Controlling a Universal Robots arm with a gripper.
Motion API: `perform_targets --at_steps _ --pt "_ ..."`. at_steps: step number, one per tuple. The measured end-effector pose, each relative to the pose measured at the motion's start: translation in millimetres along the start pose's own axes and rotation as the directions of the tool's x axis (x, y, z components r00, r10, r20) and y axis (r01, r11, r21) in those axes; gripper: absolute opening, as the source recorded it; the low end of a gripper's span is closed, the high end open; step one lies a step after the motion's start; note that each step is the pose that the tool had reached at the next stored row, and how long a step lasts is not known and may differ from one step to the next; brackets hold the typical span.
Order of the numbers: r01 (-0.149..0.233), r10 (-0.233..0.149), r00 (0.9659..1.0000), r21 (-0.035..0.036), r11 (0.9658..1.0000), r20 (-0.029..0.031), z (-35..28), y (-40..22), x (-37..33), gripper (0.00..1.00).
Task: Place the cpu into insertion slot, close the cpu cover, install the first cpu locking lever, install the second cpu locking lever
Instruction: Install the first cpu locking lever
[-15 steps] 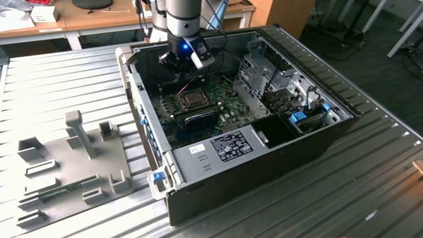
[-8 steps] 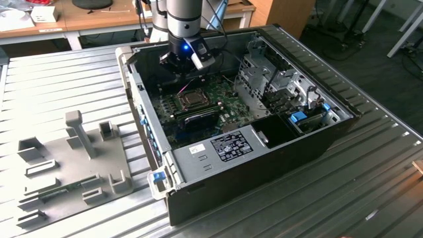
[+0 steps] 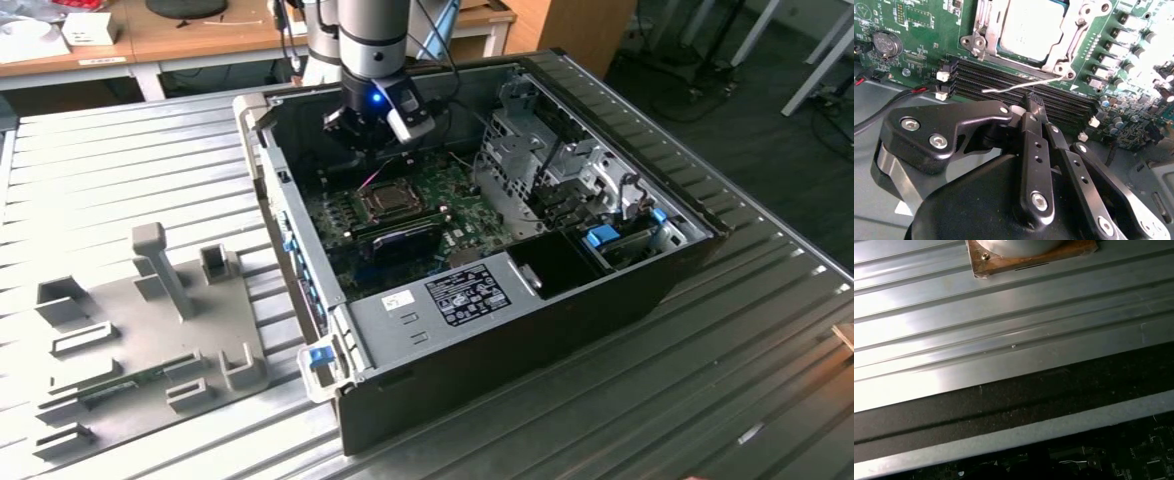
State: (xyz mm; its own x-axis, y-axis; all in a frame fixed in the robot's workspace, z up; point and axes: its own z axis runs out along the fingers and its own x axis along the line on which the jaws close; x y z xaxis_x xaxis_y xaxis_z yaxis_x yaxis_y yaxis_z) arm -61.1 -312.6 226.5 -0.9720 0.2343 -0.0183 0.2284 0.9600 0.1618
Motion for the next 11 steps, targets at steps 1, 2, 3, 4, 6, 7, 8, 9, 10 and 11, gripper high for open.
perform_targets --at_steps 1,2,3,4,6,7,8,9,10,11 --pt "0.000 0.000 1.0000 0.0001 1.0000 -0.0001 0.3 0.1 -0.5 0.10" --pt "0.000 0.000 1.0000 0.0000 1.0000 0.0000 0.6 0.2 -1.1 0.10" --pt "0.000 0.000 1.0000 0.0000 1.0000 0.0000 0.9 0.3 -1.7 0.10" --pt "0.000 0.000 1.0000 -0.0001 1.0000 0.0000 1.2 0.4 -2.3 0.10" --pt "0.000 0.000 1.0000 0.0000 1.0000 0.0000 1.6 0.5 -3.1 0.10" --pt "0.000 0.000 1.0000 0.0000 1.0000 0.0000 1.8 0.5 -3.3 0.10" --pt "0.000 0.000 1.0000 -0.0001 1.0000 0.0000 2.0 0.6 -3.7 0.10" --pt "0.000 0.000 1.0000 -0.0001 1.0000 0.0000 2.3 0.6 -4.0 0.10" --pt "0.000 0.000 1.0000 -0.0001 1.0000 0.0000 2.5 0.7 -4.3 0.10" --pt "0.000 0.000 1.0000 -0.0001 1.0000 0.0000 2.7 0.7 -4.6 0.10"
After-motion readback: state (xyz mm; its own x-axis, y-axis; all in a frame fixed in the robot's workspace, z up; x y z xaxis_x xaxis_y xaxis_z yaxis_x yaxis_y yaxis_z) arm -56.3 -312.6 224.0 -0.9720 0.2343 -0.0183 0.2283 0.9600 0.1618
